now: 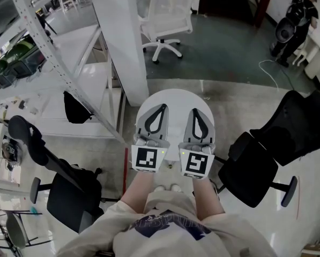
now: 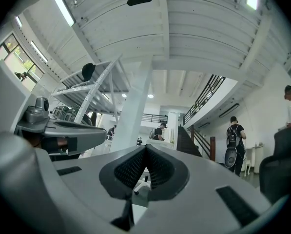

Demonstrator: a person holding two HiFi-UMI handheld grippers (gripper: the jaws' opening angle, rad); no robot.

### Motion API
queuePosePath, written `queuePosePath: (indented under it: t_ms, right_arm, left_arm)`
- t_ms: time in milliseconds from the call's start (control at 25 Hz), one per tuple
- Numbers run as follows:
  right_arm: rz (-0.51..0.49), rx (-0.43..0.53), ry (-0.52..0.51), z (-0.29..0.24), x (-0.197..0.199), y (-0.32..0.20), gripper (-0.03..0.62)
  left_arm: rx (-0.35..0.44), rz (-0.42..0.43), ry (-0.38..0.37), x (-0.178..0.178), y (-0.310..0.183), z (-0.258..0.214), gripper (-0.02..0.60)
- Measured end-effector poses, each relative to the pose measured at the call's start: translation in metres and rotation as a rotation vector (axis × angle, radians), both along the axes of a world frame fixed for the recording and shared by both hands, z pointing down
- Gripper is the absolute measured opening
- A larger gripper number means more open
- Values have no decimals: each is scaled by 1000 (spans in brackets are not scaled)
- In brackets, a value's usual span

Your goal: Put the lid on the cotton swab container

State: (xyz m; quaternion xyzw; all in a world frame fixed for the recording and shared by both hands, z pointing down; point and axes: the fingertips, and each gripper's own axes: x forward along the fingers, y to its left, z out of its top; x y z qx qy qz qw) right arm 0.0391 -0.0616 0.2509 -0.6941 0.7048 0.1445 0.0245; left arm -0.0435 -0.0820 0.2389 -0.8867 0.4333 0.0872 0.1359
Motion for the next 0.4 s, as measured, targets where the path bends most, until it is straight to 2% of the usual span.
queuePosePath:
  t_ms: [400]
  right_arm:
    - [-11,0,13,-3,-3,7,5]
  left_arm:
    - [9,-15,-7,-4,9,-2,-3]
